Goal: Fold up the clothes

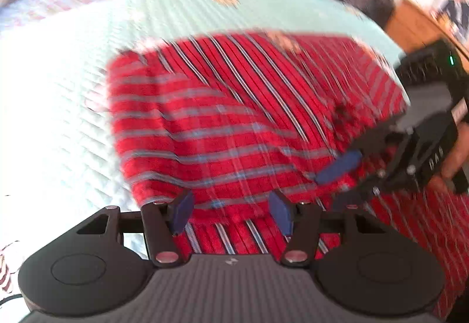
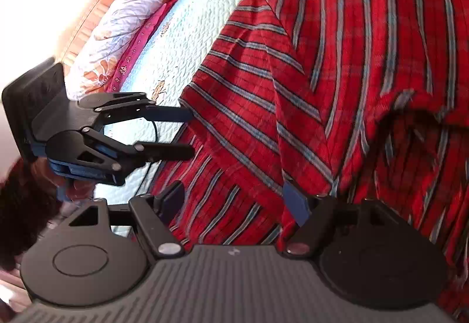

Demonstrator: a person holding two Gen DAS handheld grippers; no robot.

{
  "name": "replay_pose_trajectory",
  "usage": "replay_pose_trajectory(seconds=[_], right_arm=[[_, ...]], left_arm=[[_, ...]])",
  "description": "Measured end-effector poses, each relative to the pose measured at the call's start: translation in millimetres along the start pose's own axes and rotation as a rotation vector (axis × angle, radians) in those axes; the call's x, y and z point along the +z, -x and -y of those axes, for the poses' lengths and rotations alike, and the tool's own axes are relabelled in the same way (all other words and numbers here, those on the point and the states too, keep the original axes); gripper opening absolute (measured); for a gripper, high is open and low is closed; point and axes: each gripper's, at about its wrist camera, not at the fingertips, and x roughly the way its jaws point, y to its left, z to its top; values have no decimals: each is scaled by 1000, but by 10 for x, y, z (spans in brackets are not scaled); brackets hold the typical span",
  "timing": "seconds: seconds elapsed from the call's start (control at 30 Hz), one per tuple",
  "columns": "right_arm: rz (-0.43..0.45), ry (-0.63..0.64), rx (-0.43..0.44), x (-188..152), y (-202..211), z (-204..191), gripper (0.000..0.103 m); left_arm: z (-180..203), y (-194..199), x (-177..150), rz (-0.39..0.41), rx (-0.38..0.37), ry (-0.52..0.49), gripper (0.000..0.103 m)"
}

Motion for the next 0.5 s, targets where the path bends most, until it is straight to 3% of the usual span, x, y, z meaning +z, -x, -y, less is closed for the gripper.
replay_pose_trajectory(seconds=[0.03, 0.17, 0.33, 0.4, 0.43, 0.47, 0.5], right_arm=[[4, -7, 6, 2, 57, -2, 75], [58, -59, 51, 195, -73, 8, 75], [84, -30, 62, 328, -146, -148, 75], [87, -26, 62, 378, -189, -139, 75], [91, -29, 64, 391, -193, -130, 75], [96, -30, 58, 419, -231, -135, 75], [97, -25, 41, 460, -297, -141, 75]], left_arm=[[-10, 44, 1, 21, 16, 22, 60], [-25, 23, -148, -23, 77, 73, 60], [-179, -15, -299, -26, -37, 158, 60], [-273, -175, -330, -78, 21, 155, 59], [-320, -257, -346, -105, 52, 153, 49], [-363, -235, -351, -103, 62, 156, 27], [-407, -210, -356, -100, 72, 160, 26]])
